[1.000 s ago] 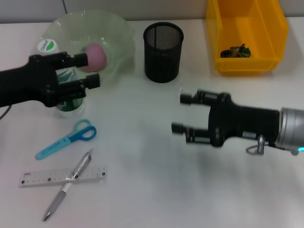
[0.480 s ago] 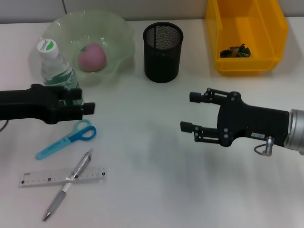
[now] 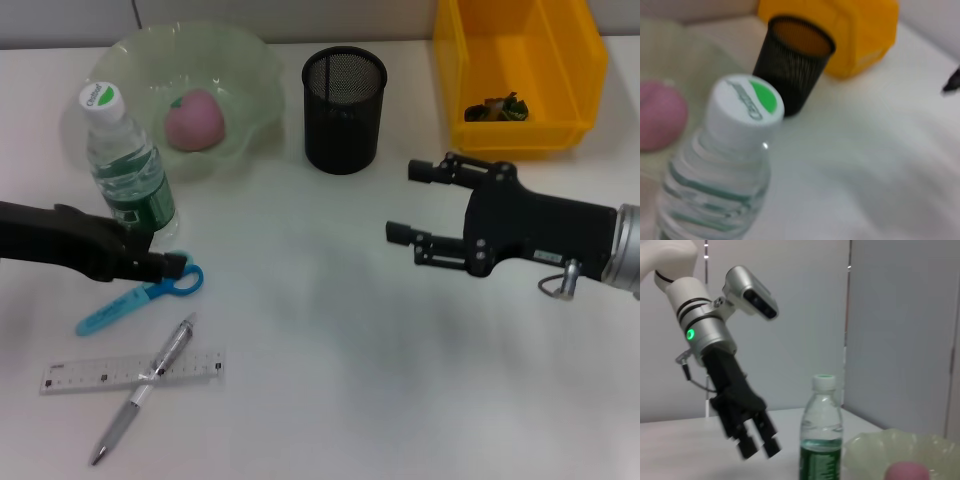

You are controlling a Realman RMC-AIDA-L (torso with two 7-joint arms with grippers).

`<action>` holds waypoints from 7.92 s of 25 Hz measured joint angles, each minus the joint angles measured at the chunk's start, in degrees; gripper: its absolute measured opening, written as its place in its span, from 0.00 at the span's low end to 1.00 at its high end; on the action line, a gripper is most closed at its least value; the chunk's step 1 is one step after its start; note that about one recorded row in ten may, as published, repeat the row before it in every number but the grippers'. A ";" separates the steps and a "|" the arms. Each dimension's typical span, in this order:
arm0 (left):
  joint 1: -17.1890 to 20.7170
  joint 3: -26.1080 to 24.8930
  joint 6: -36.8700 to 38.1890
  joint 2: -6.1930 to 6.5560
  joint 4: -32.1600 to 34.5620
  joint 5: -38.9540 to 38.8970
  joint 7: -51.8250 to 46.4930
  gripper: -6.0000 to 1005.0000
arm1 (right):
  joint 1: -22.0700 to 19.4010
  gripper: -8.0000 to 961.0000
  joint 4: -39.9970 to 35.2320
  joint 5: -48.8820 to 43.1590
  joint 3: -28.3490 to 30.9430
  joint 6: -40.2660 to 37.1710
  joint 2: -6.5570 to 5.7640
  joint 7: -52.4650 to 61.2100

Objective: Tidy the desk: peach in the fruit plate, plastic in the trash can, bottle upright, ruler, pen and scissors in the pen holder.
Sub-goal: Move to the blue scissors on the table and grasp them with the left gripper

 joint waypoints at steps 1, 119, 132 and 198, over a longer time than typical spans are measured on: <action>-0.53 1.70 -0.48 -0.01 0.41 1.31 -1.41 0.66 | 0.07 0.77 0.09 -0.09 0.95 0.01 -0.09 -0.23; -14.47 21.79 -4.56 -0.32 -9.14 29.30 -15.75 0.62 | 2.65 0.77 0.30 -2.76 2.62 2.82 0.34 -4.27; -14.58 21.77 -4.47 -0.32 -9.08 30.72 -15.83 0.61 | 2.58 0.77 0.29 -2.76 2.62 2.55 0.35 -4.26; -19.30 22.47 -6.46 -0.41 -15.47 32.56 -15.98 0.54 | 2.50 0.77 0.91 -2.16 2.63 2.28 0.42 -5.76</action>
